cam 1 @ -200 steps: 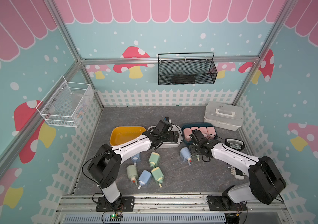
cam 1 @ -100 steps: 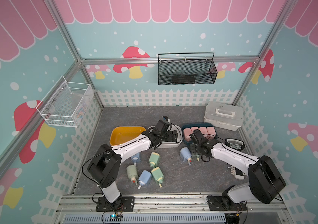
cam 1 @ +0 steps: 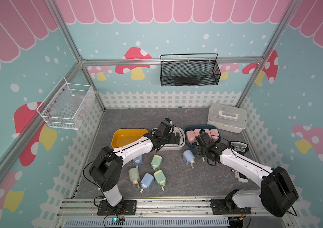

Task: Place the pencil sharpeners by color into the storage box
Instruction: Pick up the pencil sharpener from the center of the board.

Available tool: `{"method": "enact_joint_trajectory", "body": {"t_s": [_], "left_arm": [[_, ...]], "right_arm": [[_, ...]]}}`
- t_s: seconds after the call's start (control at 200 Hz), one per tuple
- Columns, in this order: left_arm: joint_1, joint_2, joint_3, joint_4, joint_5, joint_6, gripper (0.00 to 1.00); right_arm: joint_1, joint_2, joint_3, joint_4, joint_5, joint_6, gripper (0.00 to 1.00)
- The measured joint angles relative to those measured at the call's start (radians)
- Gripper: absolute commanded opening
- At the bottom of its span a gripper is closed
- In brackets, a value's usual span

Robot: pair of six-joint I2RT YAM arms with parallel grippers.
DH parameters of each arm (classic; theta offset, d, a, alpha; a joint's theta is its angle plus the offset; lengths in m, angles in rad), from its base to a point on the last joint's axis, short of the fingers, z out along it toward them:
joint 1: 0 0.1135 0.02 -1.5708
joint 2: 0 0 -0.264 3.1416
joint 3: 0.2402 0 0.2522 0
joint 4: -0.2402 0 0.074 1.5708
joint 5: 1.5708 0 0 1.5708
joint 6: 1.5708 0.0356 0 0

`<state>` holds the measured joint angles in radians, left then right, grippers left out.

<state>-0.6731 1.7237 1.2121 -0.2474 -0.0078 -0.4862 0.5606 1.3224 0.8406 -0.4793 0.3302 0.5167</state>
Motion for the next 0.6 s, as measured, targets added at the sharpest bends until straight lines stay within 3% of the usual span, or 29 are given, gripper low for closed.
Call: {"method": "enact_joint_trajectory", "body": {"t_s": [0.6], "left_arm": [[0.06,-0.05,-0.017,-0.008,-0.003,-0.066,0.99]], "right_arm": [[0.0,-0.217,-0.071,0.129,-0.04,-0.107,0.0]]}}
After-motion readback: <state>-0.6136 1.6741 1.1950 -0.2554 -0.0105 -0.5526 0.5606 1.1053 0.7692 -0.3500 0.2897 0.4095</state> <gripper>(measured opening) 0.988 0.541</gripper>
